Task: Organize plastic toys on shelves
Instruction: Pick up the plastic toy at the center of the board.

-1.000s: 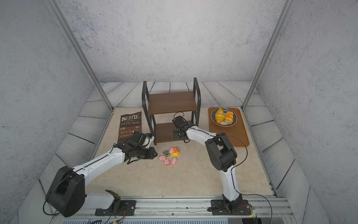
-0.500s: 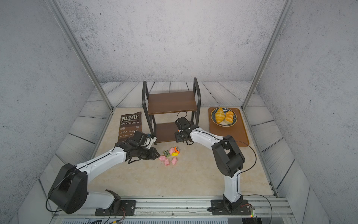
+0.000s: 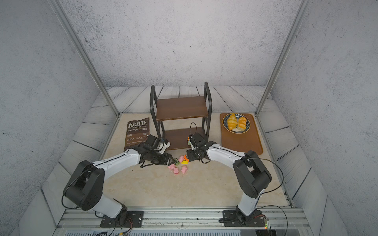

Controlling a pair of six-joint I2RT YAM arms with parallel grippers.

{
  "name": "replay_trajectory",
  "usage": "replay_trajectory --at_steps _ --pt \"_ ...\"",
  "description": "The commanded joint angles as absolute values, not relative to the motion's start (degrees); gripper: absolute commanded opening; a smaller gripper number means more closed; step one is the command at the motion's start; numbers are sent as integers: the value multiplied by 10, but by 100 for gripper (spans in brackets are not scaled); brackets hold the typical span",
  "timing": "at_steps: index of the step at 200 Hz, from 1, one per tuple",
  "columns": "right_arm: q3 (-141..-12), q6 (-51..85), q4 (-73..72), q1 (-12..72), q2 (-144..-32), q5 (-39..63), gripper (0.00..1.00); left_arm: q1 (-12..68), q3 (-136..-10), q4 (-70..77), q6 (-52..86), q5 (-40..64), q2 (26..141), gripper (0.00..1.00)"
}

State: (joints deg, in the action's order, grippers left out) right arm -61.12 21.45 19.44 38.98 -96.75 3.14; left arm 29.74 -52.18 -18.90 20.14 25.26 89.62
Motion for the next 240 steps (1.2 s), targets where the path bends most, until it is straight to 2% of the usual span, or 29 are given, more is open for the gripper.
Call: replay_trajectory --at_steps 1,36,152,168,204,240 --pt "-577 235 176 394 -915 46 61 312 -544 -185 180 222 916 72" --pt "-537 244 178 395 -881 35 62 327 -558 -190 156 176 935 81" --pt "-511 253 179 395 -862 13 63 375 -622 -242 73 98 1031 81" --pt "-508 253 179 395 -862 11 63 380 -625 -241 72 96 1039 77" --pt "-504 256 175 395 -864 14 63 395 -623 -236 73 86 1035 51" --pt "-502 256 171 395 -865 22 63 399 -615 -236 87 75 1008 43"
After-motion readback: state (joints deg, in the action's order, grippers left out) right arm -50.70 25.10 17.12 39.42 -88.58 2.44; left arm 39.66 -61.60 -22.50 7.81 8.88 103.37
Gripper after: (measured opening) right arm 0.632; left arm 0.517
